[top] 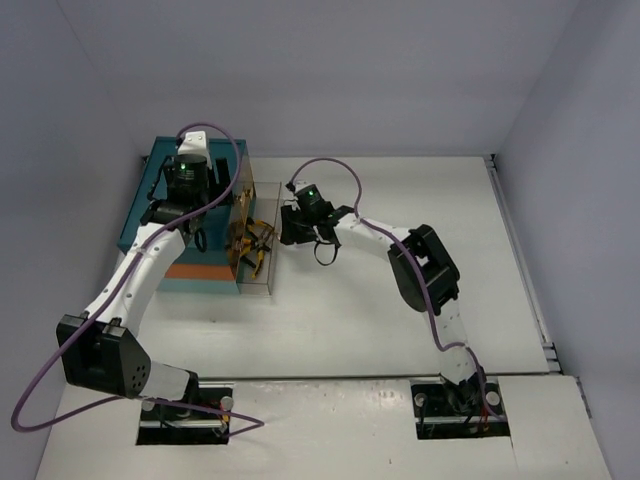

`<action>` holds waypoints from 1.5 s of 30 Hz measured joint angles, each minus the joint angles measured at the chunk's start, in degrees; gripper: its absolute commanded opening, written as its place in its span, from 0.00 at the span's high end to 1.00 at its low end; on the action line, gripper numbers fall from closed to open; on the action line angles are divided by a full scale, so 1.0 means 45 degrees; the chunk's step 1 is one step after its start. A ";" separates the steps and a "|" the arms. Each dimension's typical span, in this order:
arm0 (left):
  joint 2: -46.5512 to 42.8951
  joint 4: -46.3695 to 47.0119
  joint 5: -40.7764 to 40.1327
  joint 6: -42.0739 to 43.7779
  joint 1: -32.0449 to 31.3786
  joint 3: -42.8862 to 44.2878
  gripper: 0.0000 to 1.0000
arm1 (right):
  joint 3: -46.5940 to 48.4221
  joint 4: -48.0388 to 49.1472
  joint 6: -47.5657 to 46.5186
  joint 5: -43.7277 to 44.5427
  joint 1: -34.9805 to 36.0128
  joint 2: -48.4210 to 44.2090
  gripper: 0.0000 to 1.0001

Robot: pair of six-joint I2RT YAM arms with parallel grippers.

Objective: Sort the tools into containers

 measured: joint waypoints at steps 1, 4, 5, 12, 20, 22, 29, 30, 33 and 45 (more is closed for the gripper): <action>-0.0035 0.0161 0.0100 -0.0088 0.0003 -0.0109 0.27 | 0.0267 0.0141 0.0044 -0.0150 0.0100 0.0191 0.64; -0.0141 0.0493 0.0264 -0.0177 0.0014 -0.0346 0.27 | 0.1228 0.0424 0.0278 -0.0586 0.0394 0.0912 0.64; -0.0166 0.0546 0.0301 -0.0179 0.0023 -0.0392 0.27 | 0.1544 0.0528 0.0369 -0.0741 0.0458 0.1163 0.64; -0.0264 0.0687 0.0618 -0.0190 0.0043 -0.0498 0.27 | 0.2698 0.1914 0.1414 -0.2036 0.0654 0.2509 0.63; -0.0361 0.0634 0.1015 -0.0213 0.0063 -0.0501 0.27 | 0.2693 0.3164 0.2543 -0.3092 0.0455 0.2914 0.62; -0.0384 0.0508 0.1089 -0.0241 0.0079 -0.0443 0.27 | 0.2602 0.3339 0.2685 -0.3177 0.0413 0.2909 0.62; -0.0504 -0.2084 0.1809 -0.0392 0.0021 0.1410 0.26 | -0.0736 0.4398 0.2874 -0.2996 -0.0082 0.0800 0.60; -0.0517 -0.2391 0.1899 -0.0383 0.0006 0.1894 0.26 | -0.1336 0.4267 0.2742 -0.2827 -0.0316 0.0114 0.59; -0.0725 -0.3109 0.2117 -0.0274 -0.0015 0.3210 0.26 | -0.2657 0.3701 0.2028 -0.2127 -0.1206 -0.2116 0.57; -0.3878 -0.4999 0.1238 0.0891 -0.0011 0.4640 0.25 | -0.5109 -0.0196 -0.1768 0.2876 -0.4448 -1.4152 0.01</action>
